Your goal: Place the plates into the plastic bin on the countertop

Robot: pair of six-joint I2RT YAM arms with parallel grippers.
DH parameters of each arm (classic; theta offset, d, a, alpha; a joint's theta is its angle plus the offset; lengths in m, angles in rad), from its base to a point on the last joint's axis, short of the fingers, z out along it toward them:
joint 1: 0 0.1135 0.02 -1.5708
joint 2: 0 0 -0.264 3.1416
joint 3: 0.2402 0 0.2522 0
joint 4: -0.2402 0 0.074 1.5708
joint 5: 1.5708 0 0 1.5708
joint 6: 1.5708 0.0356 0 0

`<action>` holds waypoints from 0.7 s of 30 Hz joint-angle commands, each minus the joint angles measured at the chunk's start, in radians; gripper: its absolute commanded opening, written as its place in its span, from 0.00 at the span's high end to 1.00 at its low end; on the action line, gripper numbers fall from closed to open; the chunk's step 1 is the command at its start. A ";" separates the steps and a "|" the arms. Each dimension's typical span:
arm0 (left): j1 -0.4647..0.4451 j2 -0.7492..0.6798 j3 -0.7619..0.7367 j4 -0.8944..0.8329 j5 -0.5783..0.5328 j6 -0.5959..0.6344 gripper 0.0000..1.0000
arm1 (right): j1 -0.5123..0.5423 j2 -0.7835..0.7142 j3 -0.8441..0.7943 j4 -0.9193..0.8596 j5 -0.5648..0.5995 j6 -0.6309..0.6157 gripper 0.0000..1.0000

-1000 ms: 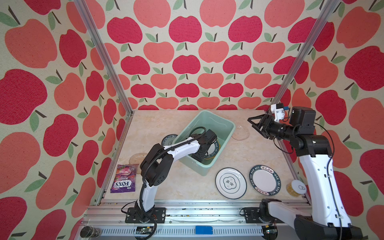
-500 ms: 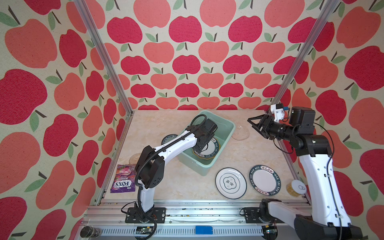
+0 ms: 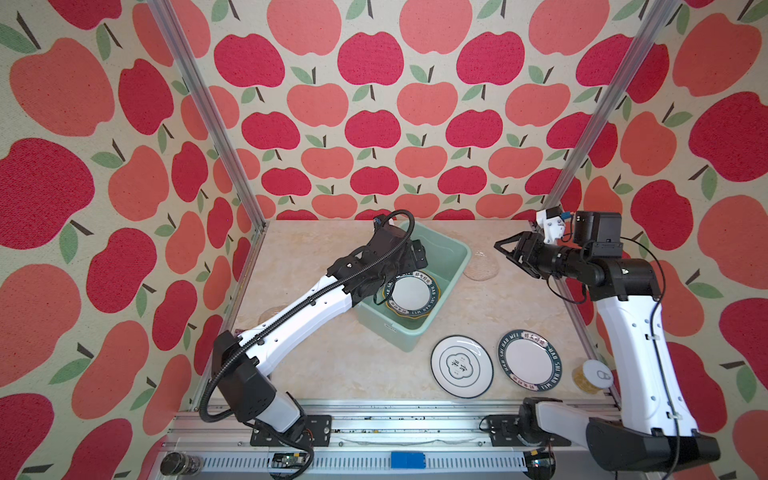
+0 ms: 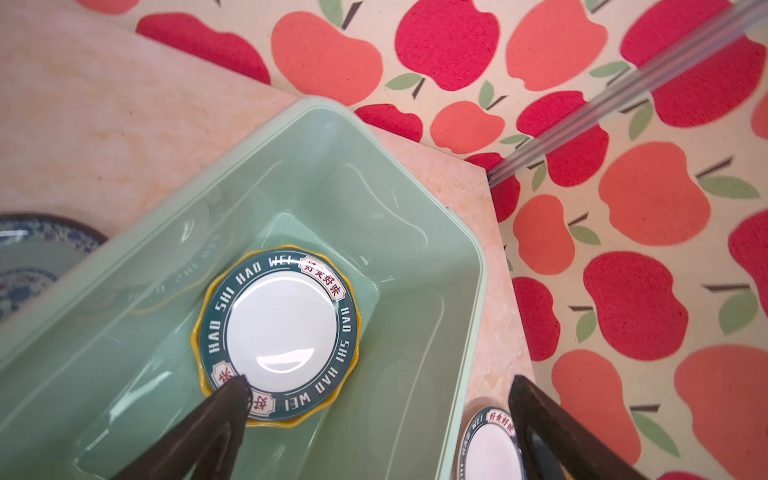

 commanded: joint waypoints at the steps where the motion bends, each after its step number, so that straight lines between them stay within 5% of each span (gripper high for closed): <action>1: -0.013 -0.096 -0.067 0.061 0.146 0.432 0.01 | -0.007 0.017 0.042 -0.152 0.055 -0.137 0.39; 4: -0.035 -0.189 -0.109 -0.013 0.265 0.652 0.01 | -0.007 0.020 0.040 -0.207 0.086 -0.181 0.40; 7: -0.083 -0.263 -0.119 -0.128 0.255 0.814 0.01 | -0.007 0.006 0.014 -0.244 0.108 -0.200 0.40; 14: -0.171 -0.353 -0.093 -0.344 0.257 0.917 0.00 | 0.013 -0.056 -0.156 -0.291 0.085 -0.190 0.39; 21: -0.409 -0.353 -0.119 -0.477 0.162 1.029 0.01 | 0.100 -0.034 -0.395 -0.287 0.071 -0.207 0.39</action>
